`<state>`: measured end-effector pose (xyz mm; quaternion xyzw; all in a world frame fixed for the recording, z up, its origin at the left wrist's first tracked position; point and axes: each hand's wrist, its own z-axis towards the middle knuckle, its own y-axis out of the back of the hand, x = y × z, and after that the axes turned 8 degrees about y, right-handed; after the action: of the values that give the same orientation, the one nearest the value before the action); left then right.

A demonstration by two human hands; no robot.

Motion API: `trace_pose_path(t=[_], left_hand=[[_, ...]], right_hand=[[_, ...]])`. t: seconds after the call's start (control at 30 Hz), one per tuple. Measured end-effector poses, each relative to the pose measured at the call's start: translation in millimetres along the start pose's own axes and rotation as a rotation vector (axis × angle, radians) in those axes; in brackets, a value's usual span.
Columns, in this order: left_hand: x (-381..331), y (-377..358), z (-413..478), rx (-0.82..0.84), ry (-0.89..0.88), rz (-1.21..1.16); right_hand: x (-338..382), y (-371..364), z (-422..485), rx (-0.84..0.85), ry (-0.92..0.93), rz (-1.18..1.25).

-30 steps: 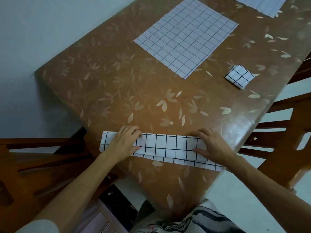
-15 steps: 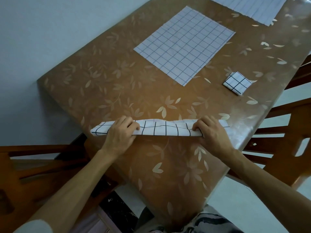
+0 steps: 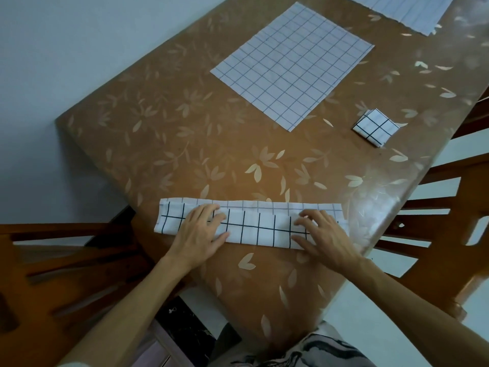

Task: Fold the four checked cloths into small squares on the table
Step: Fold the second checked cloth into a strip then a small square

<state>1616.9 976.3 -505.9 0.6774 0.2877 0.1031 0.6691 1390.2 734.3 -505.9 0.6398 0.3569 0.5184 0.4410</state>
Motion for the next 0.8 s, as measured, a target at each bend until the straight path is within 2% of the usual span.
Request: trace_pose_path(t=[0.17,0.23,0.43,0.57,0.8], left_hand=[[-5.3,12.4,37.8,0.204,0.057,0.003],[-8.9,15.3,49.6,0.210,0.077,-0.020],[-5.8,12.9,65.0,0.256,0.108,-0.051],[-1.5,13.6,60.7,0.287,0.068,-0.102],[1.2,21.3,46.9,0.220,-0.053,-0.238]], right_hand=[[0.8,8.1,41.4,0.130,0.011,-0.007],[2.9,9.9,55.8,0.187,0.007,-0.018],[1.8,11.9,68.7,0.202,-0.014,0.001],[-4.8,10.9,64.7,0.200,-0.001,0.060],[-0.6,19.1,71.8,0.284,0.035,0.076]])
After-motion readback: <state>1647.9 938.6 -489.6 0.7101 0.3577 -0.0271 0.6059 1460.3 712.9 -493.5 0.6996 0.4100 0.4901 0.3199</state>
